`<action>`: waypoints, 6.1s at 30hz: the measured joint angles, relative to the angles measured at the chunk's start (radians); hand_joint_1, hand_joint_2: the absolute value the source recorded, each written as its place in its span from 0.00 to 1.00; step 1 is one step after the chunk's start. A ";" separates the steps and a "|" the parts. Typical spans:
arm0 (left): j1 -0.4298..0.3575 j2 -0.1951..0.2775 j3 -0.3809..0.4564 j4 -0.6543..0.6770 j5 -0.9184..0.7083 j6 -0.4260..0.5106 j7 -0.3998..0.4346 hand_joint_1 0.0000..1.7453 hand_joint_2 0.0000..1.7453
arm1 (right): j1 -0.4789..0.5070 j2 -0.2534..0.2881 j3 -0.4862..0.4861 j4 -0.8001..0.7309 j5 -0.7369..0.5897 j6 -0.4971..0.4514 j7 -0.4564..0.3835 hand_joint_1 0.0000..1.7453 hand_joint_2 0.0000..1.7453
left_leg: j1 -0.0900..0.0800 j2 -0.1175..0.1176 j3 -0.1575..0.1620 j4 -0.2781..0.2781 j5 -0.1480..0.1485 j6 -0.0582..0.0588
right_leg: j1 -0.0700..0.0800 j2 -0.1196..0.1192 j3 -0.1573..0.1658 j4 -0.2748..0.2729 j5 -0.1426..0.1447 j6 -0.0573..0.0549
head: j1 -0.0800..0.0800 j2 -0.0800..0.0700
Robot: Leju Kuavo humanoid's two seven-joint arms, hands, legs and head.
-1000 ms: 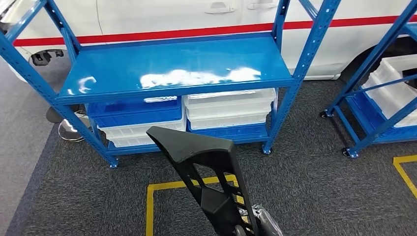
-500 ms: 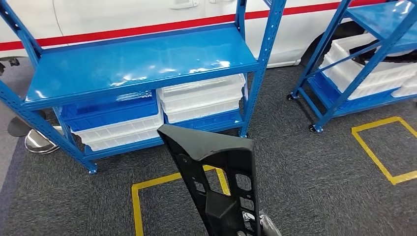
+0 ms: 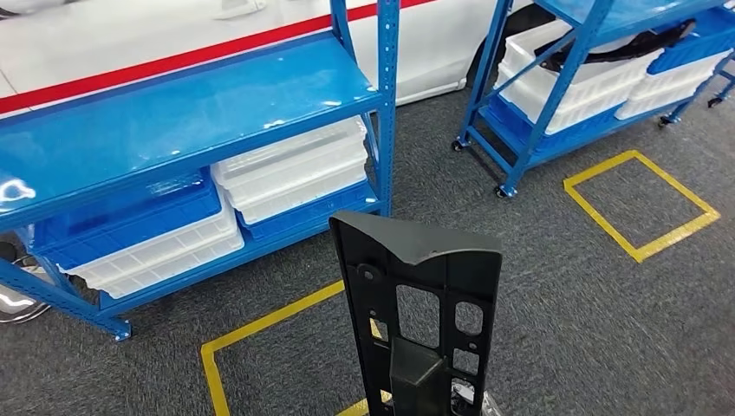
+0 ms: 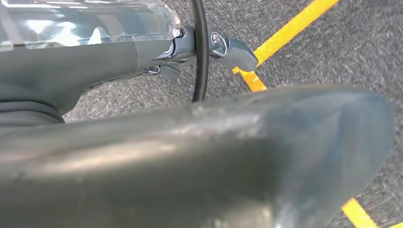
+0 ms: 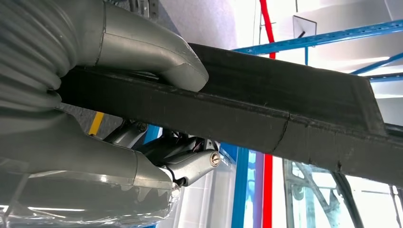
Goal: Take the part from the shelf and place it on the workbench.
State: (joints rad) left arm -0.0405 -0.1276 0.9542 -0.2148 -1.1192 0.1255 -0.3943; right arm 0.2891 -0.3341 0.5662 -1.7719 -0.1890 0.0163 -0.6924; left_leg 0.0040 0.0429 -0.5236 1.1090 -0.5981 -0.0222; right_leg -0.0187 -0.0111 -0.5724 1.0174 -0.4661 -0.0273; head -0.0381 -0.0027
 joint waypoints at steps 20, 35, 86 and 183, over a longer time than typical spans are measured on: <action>0.004 -0.007 0.041 -0.002 -0.027 -0.008 -0.002 0.00 0.00 | 0.065 0.012 -0.146 -0.019 -0.063 0.374 -0.003 1.00 1.00 | -0.001 0.015 0.031 -0.128 0.106 0.051 | -0.008 0.009 -0.117 0.221 -0.075 0.048 | 0.001 0.000; 0.003 -0.011 0.049 -0.002 -0.036 -0.009 0.007 0.00 0.00 | 0.076 0.012 -0.193 -0.017 -0.077 0.467 -0.002 1.00 1.00 | 0.000 -0.038 -0.079 0.153 -0.025 0.000 | 0.001 0.061 -0.007 0.000 0.008 -0.002 | 0.001 0.000; -0.005 -0.018 0.074 -0.007 -0.058 -0.015 -0.003 0.00 0.00 | 0.053 0.032 -0.202 0.004 -0.084 0.401 -0.002 1.00 1.00 | -0.013 0.064 0.026 -0.112 0.094 0.038 | 0.015 -0.068 0.003 0.000 -0.011 0.020 | 0.001 0.000; -0.015 -0.004 0.149 -0.009 -0.167 -0.051 0.005 0.00 0.00 | 0.032 0.119 -0.342 0.002 1.249 -0.640 0.586 1.00 1.00 | 0.008 0.017 0.000 -0.029 0.025 -0.004 | 0.002 0.000 -0.001 -0.010 -0.001 0.008 | 0.001 0.000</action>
State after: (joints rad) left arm -0.0551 -0.1319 1.1027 -0.2235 -1.2861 0.0742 -0.3893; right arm 0.3212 -0.2152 0.2239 -1.7700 1.0603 -0.6237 -0.1062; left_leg 0.0118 0.0596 -0.5237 1.0798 -0.5729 -0.0263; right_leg -0.0170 -0.0107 -0.5729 1.0070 -0.4671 -0.0188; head -0.0376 -0.0027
